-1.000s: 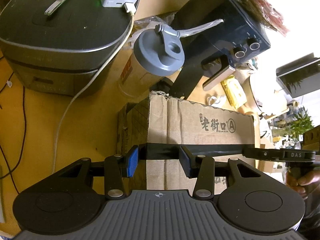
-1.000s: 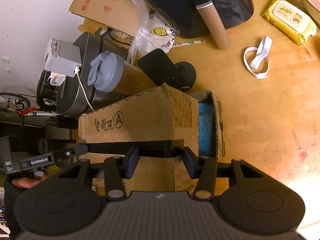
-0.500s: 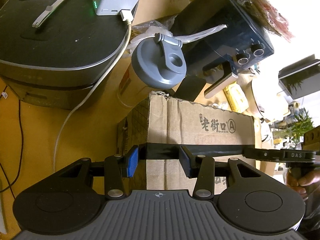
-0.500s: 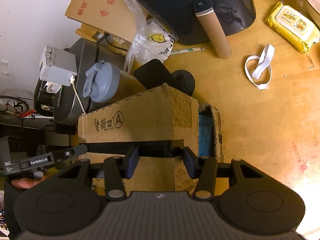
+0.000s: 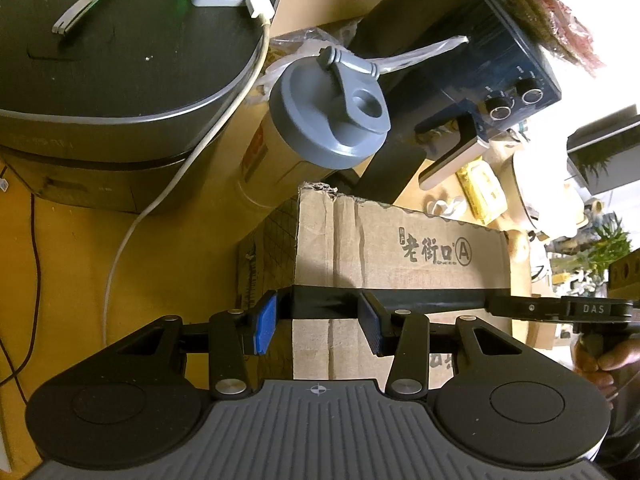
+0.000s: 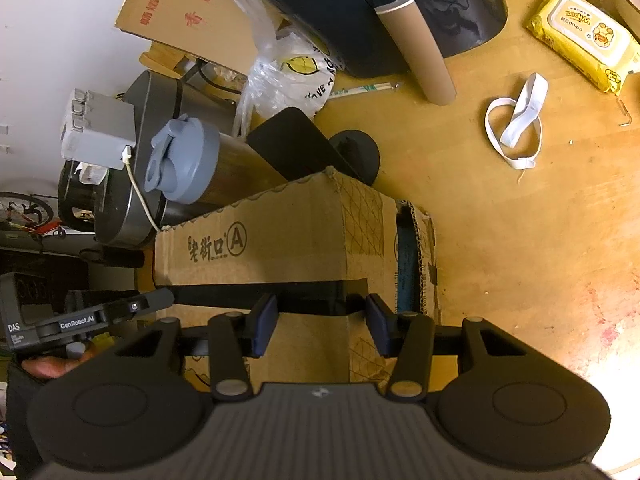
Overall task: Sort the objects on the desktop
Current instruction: 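Lower the taped box onto the open box with both grippers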
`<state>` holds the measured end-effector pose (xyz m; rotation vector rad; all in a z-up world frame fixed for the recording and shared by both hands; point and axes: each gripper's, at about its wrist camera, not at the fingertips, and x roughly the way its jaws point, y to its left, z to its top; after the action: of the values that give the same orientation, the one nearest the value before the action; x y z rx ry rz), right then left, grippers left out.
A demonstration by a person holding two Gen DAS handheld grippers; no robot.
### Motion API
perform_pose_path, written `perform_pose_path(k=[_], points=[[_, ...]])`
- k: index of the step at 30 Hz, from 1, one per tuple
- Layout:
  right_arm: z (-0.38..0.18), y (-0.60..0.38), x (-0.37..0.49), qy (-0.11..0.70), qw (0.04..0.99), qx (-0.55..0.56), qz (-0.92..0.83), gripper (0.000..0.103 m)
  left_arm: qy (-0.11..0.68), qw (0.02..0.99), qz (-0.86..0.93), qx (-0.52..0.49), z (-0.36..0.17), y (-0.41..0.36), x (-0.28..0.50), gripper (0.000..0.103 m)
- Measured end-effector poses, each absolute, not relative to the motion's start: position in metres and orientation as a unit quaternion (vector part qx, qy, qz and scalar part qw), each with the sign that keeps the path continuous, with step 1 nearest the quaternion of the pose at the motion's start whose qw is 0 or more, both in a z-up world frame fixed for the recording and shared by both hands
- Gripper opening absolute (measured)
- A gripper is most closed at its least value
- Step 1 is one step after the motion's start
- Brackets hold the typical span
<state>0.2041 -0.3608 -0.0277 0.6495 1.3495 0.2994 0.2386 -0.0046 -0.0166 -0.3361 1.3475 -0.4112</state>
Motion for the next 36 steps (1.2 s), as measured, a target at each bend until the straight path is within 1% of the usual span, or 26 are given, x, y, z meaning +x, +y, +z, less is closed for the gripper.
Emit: perform_pose_path(k=[12,22,23,24,25,26,27,28,36], points=[[-0.041,-0.362,0.207,0.618,0.721,0.288,0.124,0.045,0.621,0.745,-0.193,-0.149,-0.031,-0.01,0.242,0.042],[-0.045,-0.364,0.207,0.618,0.72,0.289,0.126,0.046,0.62,0.746,-0.195,-0.147,-0.032,-0.009,0.241,0.043],[-0.045,-0.364,0.207,0.618,0.721,0.288,0.126,0.05,0.622,0.744,-0.192,-0.149,-0.033,-0.009,0.242,0.043],[-0.045,-0.365,0.207,0.617,0.722,0.288,0.125,0.07,0.626,0.741,-0.187,-0.152,-0.034,-0.008,0.243,0.046],[-0.046,-0.365,0.207,0.615,0.724,0.288,0.119,0.082,0.63,0.739,-0.182,-0.155,-0.035,-0.007,0.245,0.06],[-0.046,-0.366,0.207,0.613,0.727,0.288,0.112,0.103,0.633,0.74,-0.172,-0.151,-0.036,-0.006,0.246,0.07],[-0.046,-0.367,0.206,0.609,0.733,0.287,0.101,0.103,0.634,0.744,-0.157,-0.141,-0.038,-0.005,0.246,0.089],[-0.046,-0.369,0.206,0.606,0.736,0.288,0.094,0.103,0.635,0.748,-0.141,-0.131,-0.039,-0.004,0.246,0.096],[-0.048,-0.371,0.202,0.604,0.73,0.306,0.095,0.103,0.637,0.744,-0.138,-0.147,-0.041,0.007,0.243,0.096]])
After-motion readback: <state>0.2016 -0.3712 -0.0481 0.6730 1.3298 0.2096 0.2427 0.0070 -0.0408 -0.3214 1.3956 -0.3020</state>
